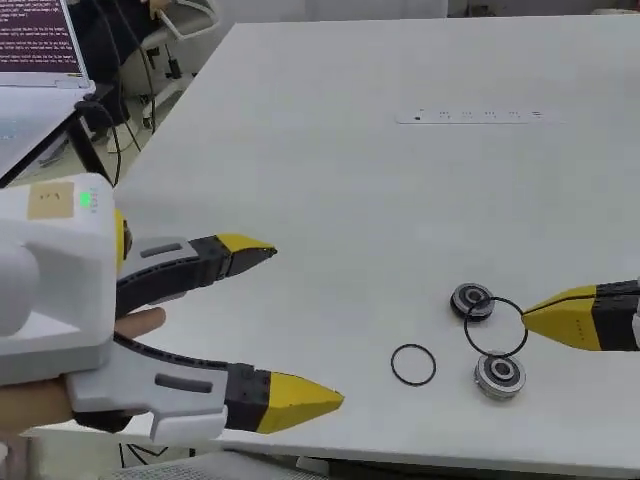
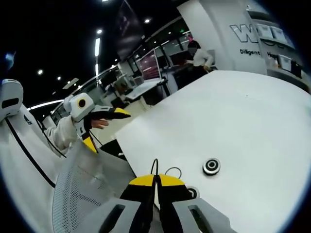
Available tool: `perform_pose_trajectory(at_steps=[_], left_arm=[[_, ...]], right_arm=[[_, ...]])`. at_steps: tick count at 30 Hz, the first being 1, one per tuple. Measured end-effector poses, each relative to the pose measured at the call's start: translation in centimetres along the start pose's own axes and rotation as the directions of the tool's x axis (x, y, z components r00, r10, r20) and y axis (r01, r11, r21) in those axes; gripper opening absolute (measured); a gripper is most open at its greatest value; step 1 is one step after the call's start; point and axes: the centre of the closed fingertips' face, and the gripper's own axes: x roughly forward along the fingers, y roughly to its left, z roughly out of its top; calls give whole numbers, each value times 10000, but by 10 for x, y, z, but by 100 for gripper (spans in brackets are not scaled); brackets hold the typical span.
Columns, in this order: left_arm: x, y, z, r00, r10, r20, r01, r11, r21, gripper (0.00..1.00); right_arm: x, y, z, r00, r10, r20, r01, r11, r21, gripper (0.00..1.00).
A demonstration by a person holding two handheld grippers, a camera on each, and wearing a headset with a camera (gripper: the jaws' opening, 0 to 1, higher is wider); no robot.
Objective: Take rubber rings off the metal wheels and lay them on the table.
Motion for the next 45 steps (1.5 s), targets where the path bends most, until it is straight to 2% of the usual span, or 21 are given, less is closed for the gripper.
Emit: perform_pose_trajectory(at_steps=[5,10,13,18,24,27,33,40,45], left_arm=[[1,-3,0,9998,178,97,-176,9997,-148,81],[2,-7,1,9989,462,-47,-463,9987,-221,80],[3,-9,5,9976,696,53,-694,9973,-232,80],[6,-15,7,9949,1010,88,-1005,9941,-399,79],[12,-23,7,9927,1203,-43,-1204,9915,-501,79],[13,-25,8,9913,1319,-51,-1320,9898,-533,79],[14,-26,7,9888,1480,-185,-1489,9866,-674,79],[16,-23,7,9839,1769,-242,-1781,9817,-676,77],[22,-21,8,9783,2061,-223,-2071,9759,-688,77]], right_arm=[[9,-1,-3,9991,179,-385,-188,9995,-239,0],[15,-1,-5,9970,396,-660,-416,9987,-286,0],[18,-2,-9,9923,673,-1042,-726,9962,-477,0],[22,-4,-18,9846,830,-1541,-954,9926,-753,0],[24,-9,-21,9813,1025,-1629,-1183,9888,-905,0],[28,-15,-21,9807,1002,-1682,-1178,9881,-984,0],[41,-21,-21,9816,809,-1731,-942,9931,-697,0],[55,-36,-38,9727,694,-2213,-945,9900,-1047,0],[62,-48,-43,9726,774,-2193,-989,9911,-887,0]])
